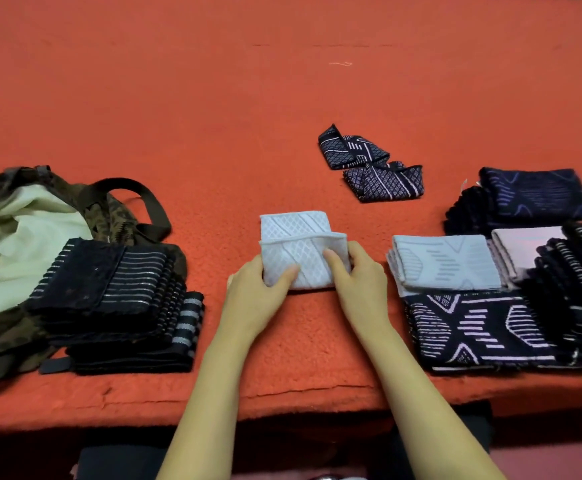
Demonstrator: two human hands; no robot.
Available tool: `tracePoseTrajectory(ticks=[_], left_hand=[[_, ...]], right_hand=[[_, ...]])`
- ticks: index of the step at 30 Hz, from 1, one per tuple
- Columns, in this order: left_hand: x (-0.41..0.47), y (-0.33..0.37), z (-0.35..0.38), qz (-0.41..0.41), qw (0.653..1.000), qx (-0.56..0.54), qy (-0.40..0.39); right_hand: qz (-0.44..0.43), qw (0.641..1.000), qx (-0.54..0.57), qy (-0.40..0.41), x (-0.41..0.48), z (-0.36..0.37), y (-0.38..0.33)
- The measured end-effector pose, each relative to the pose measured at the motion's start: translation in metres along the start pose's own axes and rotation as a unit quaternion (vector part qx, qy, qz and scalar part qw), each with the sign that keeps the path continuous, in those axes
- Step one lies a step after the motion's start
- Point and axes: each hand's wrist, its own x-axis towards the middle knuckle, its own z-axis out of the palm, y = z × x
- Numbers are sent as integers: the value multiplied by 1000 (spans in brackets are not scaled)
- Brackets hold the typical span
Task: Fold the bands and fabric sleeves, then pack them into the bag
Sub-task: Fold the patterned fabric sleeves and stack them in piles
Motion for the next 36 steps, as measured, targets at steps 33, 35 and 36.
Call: tracePoseTrajectory(ticks=[33, 35, 36], left_hand=[[8, -6, 24, 41, 969, 223, 102], [8, -6, 28, 91, 955, 254, 125], [9, -7, 29, 131, 948, 264, 117]], right_hand=[[-63, 984, -155, -65, 9, 14, 5], [-83, 981, -170, -34, 7, 15, 2], [-98, 980, -173, -26, 6, 15, 2]])
